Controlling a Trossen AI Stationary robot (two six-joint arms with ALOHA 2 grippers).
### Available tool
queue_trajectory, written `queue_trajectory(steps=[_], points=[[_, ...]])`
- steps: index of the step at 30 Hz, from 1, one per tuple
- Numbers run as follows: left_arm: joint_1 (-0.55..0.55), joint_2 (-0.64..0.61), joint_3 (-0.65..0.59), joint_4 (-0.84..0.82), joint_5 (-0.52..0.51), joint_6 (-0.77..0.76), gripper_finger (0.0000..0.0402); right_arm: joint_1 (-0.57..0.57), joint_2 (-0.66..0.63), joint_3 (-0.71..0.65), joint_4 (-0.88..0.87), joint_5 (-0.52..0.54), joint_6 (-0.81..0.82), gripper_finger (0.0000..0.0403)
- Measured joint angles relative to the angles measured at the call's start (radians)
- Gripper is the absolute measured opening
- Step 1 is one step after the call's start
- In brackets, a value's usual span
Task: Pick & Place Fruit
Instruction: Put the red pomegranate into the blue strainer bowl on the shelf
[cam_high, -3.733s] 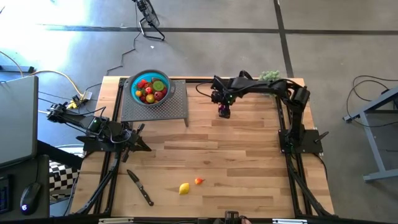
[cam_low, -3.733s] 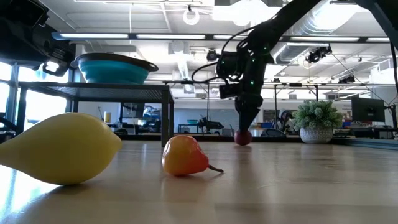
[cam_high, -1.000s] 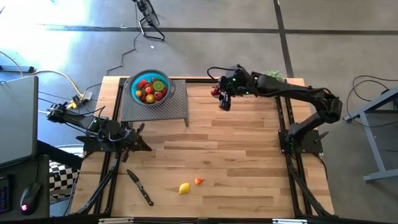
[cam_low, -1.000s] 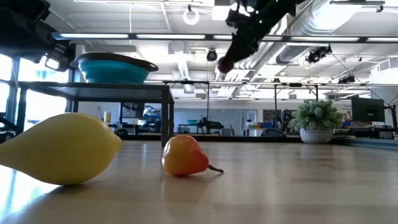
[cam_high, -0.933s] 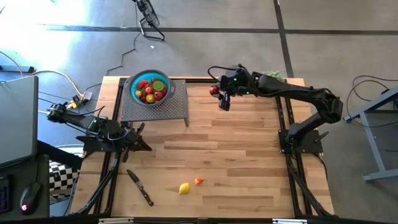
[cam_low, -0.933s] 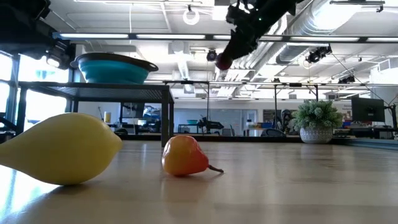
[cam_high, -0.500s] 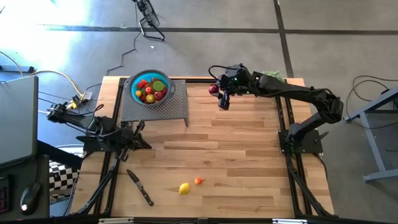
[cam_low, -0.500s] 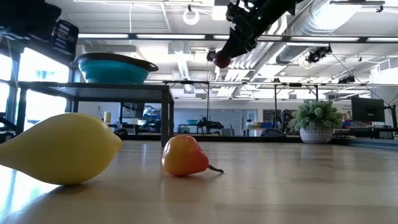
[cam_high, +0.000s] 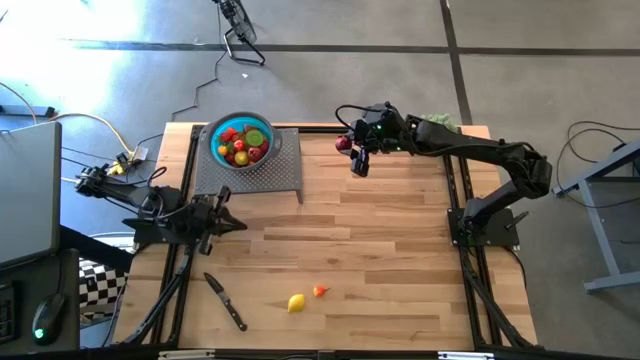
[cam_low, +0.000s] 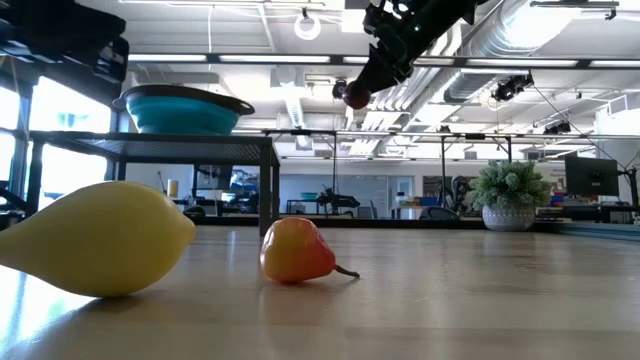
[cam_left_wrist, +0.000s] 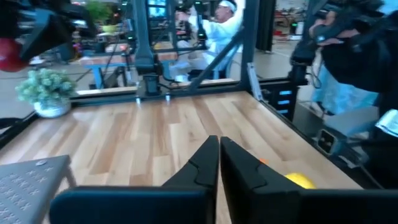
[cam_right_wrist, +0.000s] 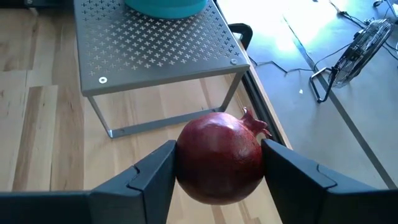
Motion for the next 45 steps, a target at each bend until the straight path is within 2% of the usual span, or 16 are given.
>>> queue_trajectory(steps=[4,15,20,25,30,33,38,45], points=[[0.000,0.006,0.000,0.000,-0.018,-0.027,0.0048,0.000,0.000,0.000,0.000,0.000,0.000,0.0213],[0.000,0.020,0.000,0.007,-0.036,-0.058,0.0197,0.000,0.000,0.000,0.000,-0.001,0.000,0.0209],[0.000,0.044,0.000,0.049,-0.036,-0.125,0.0258,0.000,0.000,0.000,0.000,-0.001,-0.001,0.0202],[0.000,0.072,0.000,0.062,-0.037,-0.134,0.0304,0.000,0.000,0.000,0.000,-0.008,-0.002,0.0203],[0.000,0.108,0.000,0.167,-0.049,-0.132,0.0321,0.008,0.000,0.000,0.049,-0.067,0.011,0.0198],[0.000,0.130,0.000,0.246,-0.147,-0.148,0.0322,0.037,0.000,0.000,0.092,-0.075,0.012,0.0200],[0.000,0.158,0.000,0.340,-0.293,-0.266,0.0322,0.112,0.000,0.000,0.190,-0.071,-0.065,0.0202],[0.000,0.200,0.000,0.469,-0.307,-0.377,0.0322,0.240,0.000,0.000,0.393,-0.068,-0.209,0.0203]])
